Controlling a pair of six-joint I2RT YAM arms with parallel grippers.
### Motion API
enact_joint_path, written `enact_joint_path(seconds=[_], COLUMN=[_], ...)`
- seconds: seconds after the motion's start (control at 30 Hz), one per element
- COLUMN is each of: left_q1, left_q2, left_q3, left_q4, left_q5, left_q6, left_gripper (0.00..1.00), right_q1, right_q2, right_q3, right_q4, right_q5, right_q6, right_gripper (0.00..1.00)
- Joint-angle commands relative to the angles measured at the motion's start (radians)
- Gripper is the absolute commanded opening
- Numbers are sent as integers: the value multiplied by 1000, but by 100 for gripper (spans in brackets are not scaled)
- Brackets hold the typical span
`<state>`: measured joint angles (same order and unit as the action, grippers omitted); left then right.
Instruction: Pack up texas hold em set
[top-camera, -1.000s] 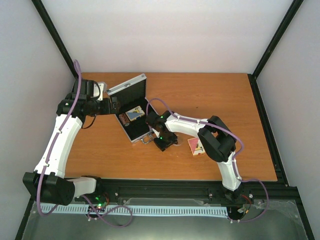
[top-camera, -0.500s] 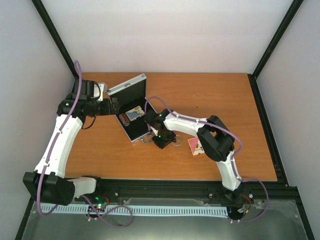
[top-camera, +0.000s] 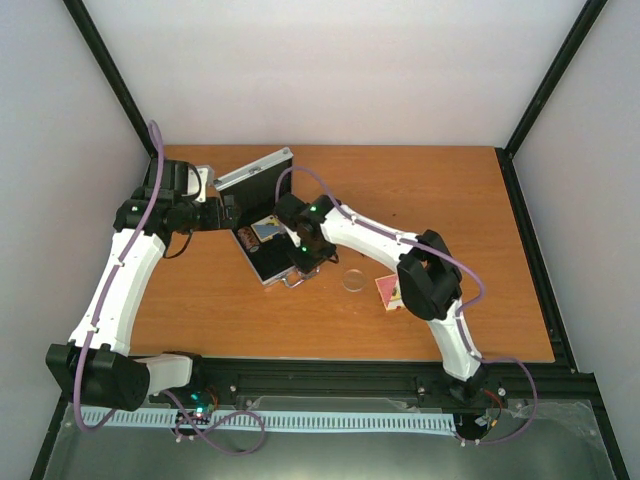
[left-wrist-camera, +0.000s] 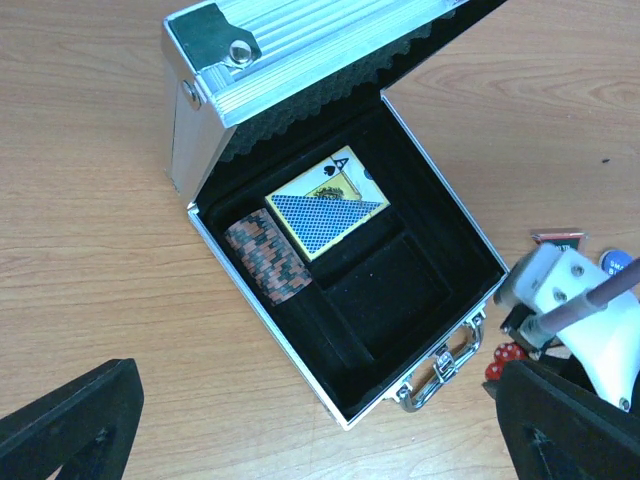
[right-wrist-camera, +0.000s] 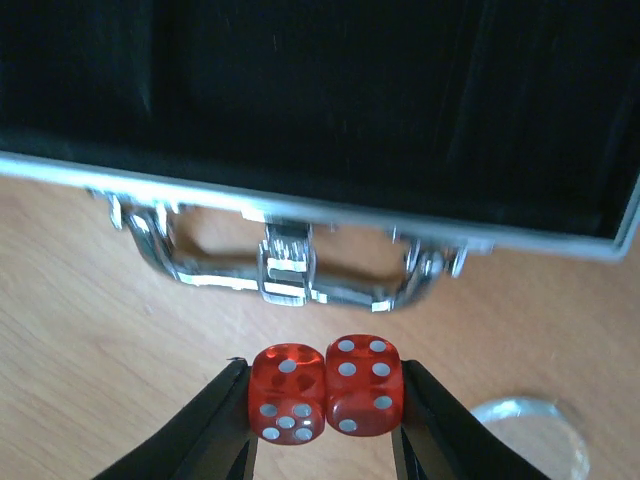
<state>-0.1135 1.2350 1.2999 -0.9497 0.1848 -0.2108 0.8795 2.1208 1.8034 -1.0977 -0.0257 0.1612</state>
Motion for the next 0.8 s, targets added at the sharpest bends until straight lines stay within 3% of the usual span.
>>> enact_joint_path(seconds=[0.0,0.4,0.77], left_q1=[-2,-2,-2], left_q2=[0,-4,1], left_q3=[18,22,17], left_q4=[6,-12,-23], left_q5=[2,-3,6], left_q6=[24,37,41], left_gripper=[100,100,100], right_q1=[-1,-19,-26], right_q2=[83,295,357], right_q3=[164,477,494], right_q4=[-47,-28,99], right_q5=[33,42,10], right_q6=[-18,0,60], right_gripper=[36,36,37])
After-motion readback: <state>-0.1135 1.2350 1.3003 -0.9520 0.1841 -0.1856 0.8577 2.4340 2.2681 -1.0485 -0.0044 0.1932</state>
